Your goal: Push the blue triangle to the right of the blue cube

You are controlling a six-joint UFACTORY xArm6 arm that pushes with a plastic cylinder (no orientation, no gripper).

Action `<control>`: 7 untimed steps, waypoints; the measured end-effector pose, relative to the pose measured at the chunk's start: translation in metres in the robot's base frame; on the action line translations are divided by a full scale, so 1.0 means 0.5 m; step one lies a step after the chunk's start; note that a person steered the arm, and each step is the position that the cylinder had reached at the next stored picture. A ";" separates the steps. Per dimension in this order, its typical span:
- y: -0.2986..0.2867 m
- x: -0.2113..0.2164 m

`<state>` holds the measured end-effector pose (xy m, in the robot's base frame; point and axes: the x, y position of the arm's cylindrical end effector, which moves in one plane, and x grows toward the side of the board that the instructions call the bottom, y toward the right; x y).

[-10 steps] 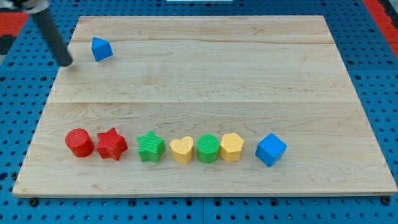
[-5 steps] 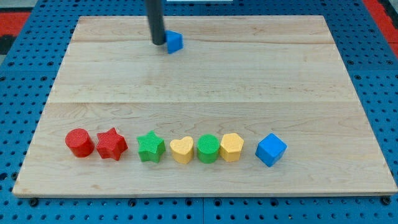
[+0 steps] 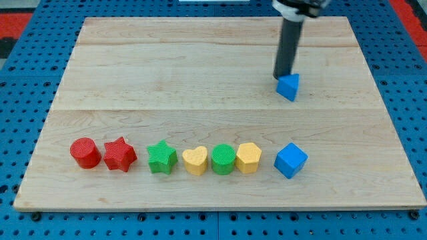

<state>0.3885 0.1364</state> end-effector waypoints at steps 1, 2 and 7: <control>0.055 0.089; 0.113 0.172; 0.169 0.260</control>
<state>0.5184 0.2208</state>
